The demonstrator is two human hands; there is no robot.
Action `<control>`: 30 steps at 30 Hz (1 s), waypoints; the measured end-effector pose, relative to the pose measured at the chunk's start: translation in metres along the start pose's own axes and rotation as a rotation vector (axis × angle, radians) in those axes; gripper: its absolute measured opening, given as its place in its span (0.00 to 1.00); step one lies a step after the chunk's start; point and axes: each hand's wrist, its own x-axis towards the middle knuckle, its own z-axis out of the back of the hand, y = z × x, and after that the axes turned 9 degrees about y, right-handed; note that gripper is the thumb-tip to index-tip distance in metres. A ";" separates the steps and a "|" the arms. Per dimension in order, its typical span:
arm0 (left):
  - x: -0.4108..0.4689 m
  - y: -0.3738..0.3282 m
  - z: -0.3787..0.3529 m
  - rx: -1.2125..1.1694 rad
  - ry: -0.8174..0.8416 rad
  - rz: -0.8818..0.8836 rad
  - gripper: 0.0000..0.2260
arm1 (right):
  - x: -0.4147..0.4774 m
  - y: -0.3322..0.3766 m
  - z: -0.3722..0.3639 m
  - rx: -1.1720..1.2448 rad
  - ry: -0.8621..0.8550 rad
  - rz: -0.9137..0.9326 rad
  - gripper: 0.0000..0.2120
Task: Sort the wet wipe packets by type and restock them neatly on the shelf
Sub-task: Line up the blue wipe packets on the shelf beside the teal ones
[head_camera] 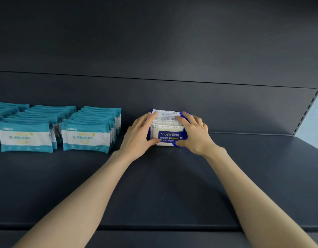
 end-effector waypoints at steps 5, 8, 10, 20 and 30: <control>0.000 -0.002 0.001 0.008 -0.023 -0.028 0.34 | 0.000 -0.009 0.000 0.098 -0.063 -0.005 0.38; 0.002 -0.001 0.000 0.086 -0.007 -0.063 0.29 | 0.000 -0.012 0.000 0.054 -0.032 -0.008 0.36; 0.003 -0.001 -0.001 0.119 0.045 -0.052 0.30 | 0.000 -0.012 -0.002 0.018 0.010 -0.012 0.38; 0.002 -0.003 -0.003 0.176 0.110 -0.013 0.35 | -0.002 -0.007 -0.007 -0.022 -0.001 -0.019 0.39; -0.001 -0.030 0.029 0.180 0.094 0.040 0.32 | -0.013 0.000 0.022 0.017 -0.039 -0.034 0.35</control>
